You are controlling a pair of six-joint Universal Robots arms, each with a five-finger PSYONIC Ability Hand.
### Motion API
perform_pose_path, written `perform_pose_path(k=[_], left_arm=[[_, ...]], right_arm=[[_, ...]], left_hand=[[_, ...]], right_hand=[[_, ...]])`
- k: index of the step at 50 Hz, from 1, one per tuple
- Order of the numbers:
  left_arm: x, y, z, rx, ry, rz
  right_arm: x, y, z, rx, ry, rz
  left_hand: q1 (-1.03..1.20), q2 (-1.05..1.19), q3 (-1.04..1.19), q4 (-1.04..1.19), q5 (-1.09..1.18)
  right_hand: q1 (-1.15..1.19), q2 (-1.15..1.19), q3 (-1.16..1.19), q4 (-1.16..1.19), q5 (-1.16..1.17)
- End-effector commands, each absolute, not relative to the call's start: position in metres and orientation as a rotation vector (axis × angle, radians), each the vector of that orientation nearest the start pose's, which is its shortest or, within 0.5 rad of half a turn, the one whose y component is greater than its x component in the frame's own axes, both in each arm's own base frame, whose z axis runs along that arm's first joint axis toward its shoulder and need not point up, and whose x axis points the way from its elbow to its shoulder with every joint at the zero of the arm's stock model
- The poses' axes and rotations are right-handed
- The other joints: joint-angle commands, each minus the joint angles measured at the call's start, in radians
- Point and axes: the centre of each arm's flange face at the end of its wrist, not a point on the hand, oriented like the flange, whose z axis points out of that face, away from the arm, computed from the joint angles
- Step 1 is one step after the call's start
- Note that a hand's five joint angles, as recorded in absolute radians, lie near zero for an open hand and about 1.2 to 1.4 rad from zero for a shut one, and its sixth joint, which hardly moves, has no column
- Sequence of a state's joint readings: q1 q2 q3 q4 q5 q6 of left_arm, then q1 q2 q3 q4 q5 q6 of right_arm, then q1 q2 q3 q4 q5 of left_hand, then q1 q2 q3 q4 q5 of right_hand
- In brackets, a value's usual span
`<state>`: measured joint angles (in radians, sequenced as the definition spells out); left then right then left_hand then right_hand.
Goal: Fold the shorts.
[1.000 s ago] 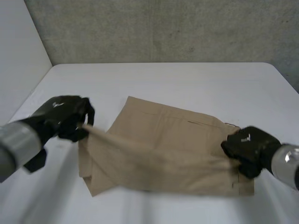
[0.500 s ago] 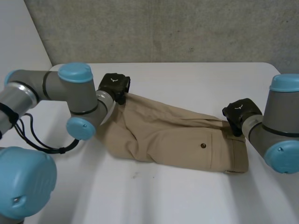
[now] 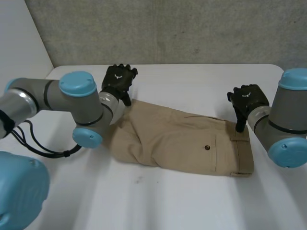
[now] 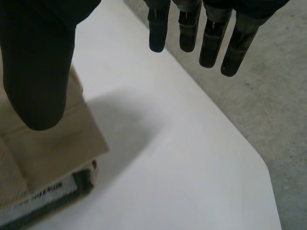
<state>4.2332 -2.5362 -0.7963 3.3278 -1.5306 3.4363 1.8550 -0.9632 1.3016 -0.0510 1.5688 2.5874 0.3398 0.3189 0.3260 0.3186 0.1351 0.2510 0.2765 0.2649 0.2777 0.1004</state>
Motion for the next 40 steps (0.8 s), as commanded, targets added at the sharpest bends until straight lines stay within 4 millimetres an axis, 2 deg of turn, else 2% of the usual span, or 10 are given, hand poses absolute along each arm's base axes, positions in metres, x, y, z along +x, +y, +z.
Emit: perform_pose_path(k=[1, 4, 8, 17, 25, 31, 38, 40], left_arm=[[-0.357, -0.368, 0.177, 1.021, 2.149, -2.367], [-0.36, -0.366, 0.173, 1.07, 2.16, -2.369], [-0.363, -0.367, 0.155, 1.104, 2.189, -2.341], [-0.367, -0.39, 0.128, 1.079, 2.167, -2.339], [-0.354, -0.41, 0.126, 1.014, 2.094, -2.312], [-0.35, -0.406, 0.124, 0.993, 2.12, -2.269], [-0.345, -0.39, 0.15, 0.969, 2.124, -2.255], [-0.342, -0.381, 0.163, 0.966, 2.129, -2.257]], right_arm=[[0.237, -0.353, 0.178, -0.936, 2.355, -1.917], [0.235, -0.355, 0.175, -0.895, 2.332, -1.873], [0.236, -0.359, 0.167, -0.853, 2.329, -1.836], [0.232, -0.375, 0.145, -0.844, 2.347, -1.852], [0.23, -0.389, 0.131, -0.905, 2.322, -1.972], [0.226, -0.394, 0.147, -0.853, 2.298, -2.094], [0.227, -0.383, 0.174, -0.835, 2.246, -2.152], [0.225, -0.375, 0.19, -0.811, 2.226, -2.18]], left_hand=[[-0.024, -0.003, -0.01, -0.002, 0.007], [-0.021, 0.0, -0.007, 0.001, 0.01], [-0.009, 0.012, 0.005, 0.012, 0.021], [0.003, 0.024, 0.017, 0.024, 0.033], [0.003, 0.024, 0.017, 0.024, 0.033], [0.003, 0.024, 0.017, 0.024, 0.033], [-0.009, 0.012, 0.005, 0.012, 0.021], [-0.015, 0.006, -0.001, 0.006, 0.015]], right_hand=[[0.028, 0.002, 0.014, 0.001, 0.004], [0.048, 0.023, 0.034, 0.021, 0.024], [0.08, 0.055, 0.067, 0.054, 0.057], [0.154, 0.128, 0.14, 0.127, 0.13], [0.172, 0.146, 0.158, 0.145, 0.148], [0.148, 0.123, 0.134, 0.122, 0.124], [-0.01, -0.036, -0.024, -0.037, -0.034], [-0.034, -0.059, -0.048, -0.061, -0.058]])
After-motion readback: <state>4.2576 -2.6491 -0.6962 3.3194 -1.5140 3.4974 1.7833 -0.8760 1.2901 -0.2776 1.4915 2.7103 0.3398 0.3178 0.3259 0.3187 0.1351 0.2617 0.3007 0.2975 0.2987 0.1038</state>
